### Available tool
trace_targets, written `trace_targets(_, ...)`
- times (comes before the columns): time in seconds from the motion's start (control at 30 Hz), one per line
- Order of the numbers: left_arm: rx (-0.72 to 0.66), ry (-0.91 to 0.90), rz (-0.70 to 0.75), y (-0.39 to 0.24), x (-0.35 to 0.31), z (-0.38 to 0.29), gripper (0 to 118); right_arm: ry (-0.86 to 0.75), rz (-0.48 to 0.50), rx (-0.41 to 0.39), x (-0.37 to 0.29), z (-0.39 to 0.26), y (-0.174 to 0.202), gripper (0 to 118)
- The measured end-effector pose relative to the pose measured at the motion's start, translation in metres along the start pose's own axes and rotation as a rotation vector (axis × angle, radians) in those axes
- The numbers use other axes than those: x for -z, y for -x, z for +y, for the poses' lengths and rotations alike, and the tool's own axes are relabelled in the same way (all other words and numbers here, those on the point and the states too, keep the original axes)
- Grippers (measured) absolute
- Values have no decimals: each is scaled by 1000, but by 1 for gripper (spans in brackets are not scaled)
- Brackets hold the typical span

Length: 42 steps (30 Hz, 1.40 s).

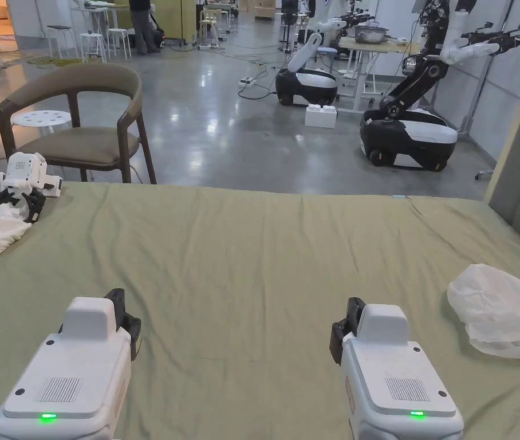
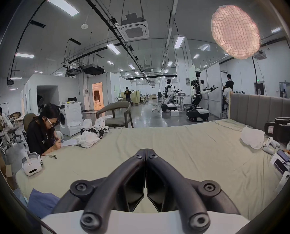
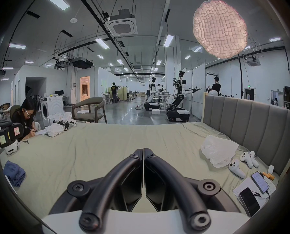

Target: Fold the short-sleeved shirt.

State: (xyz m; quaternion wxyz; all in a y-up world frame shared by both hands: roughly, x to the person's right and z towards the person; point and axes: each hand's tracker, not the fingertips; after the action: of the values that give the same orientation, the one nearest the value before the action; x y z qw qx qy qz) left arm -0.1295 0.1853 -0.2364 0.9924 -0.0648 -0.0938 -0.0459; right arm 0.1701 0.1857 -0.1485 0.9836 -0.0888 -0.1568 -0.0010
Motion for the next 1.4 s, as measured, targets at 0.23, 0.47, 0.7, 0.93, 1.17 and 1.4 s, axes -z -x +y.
trace_targets(0.23,13,8,-33,2,3,6,18,6,-2,-9,6,-1,2,14)
trace_targets(0.47,-18,-1,1,5,4,6,95,5,-43,-15,7,-4,2,85)
trace_targets(0.7,-5,-52,50,8,1,4,113,-23,-51,-29,5,-2,-1,106)
trace_targets(0.93,-46,-49,23,14,4,4,113,-42,-61,-90,8,-4,3,107)
trace_targets(1.17,-8,-41,-2,11,6,4,113,-39,-40,-32,9,-2,1,107)
trace_targets(1.4,-38,-27,-25,13,8,6,113,9,-27,91,11,10,-4,107)
